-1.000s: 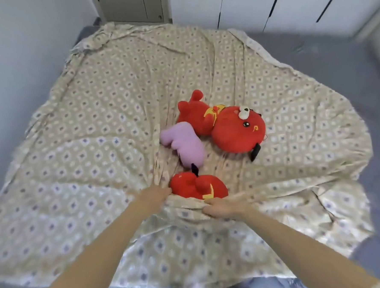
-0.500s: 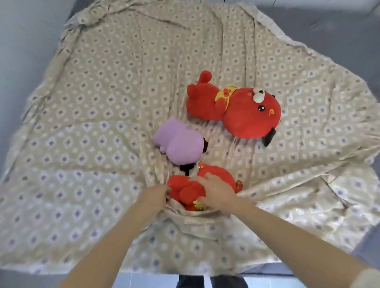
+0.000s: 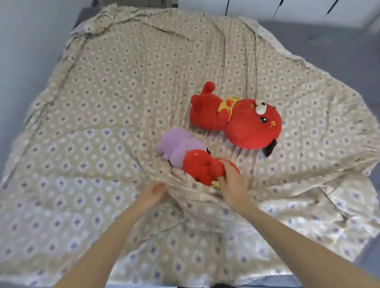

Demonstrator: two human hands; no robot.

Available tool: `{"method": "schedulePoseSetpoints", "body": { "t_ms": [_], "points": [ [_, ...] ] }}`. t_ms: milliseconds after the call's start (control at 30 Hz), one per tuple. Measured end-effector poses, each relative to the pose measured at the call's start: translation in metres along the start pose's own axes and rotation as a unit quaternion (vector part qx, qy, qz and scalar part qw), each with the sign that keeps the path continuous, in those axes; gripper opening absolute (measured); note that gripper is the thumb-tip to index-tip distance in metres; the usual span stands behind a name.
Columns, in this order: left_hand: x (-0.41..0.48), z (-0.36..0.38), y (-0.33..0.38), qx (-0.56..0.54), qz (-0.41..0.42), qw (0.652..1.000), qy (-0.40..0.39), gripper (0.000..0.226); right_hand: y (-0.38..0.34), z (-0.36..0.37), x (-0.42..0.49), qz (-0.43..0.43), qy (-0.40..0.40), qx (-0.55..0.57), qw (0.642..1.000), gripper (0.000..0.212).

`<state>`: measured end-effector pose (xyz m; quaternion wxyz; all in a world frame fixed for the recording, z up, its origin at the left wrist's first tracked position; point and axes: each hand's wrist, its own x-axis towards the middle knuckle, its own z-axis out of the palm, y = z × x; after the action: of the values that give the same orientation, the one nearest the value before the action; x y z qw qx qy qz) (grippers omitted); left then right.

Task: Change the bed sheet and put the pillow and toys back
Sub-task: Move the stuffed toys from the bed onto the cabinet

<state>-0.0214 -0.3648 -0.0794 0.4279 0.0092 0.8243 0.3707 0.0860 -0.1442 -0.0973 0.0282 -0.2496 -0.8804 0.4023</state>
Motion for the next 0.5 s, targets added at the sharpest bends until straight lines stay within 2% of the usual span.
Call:
{"method": "schedulePoseSetpoints", "body": {
  "t_ms": [67, 133, 267, 367, 500],
  "points": [
    [-0.005, 0.002, 0.021, -0.032, 0.023, 0.999, -0.024, 0.036, -0.008, -0.022, 0.010, -0.012, 0.075, 0.020, 0.997, 0.037],
    [-0.009, 0.006, 0.046, -0.039, 0.082, 0.995, -0.033, 0.041, -0.021, -0.043, 0.019, -0.023, 0.122, 0.024, 0.992, 0.044],
    [-0.012, 0.012, 0.099, -0.046, 0.154, 0.987, -0.001, 0.031, -0.052, -0.086, 0.037, -0.048, 0.196, 0.063, 0.977, 0.047],
    [-0.013, 0.011, 0.132, -0.077, 0.137, 0.988, 0.005, 0.026, -0.071, -0.112, 0.044, -0.059, 0.258, 0.090, 0.960, 0.046],
    [-0.020, 0.004, 0.166, -0.173, 0.074, 0.982, -0.024, 0.029, -0.091, -0.143, 0.057, -0.032, 0.294, 0.206, 0.933, 0.036]
  ]
}}
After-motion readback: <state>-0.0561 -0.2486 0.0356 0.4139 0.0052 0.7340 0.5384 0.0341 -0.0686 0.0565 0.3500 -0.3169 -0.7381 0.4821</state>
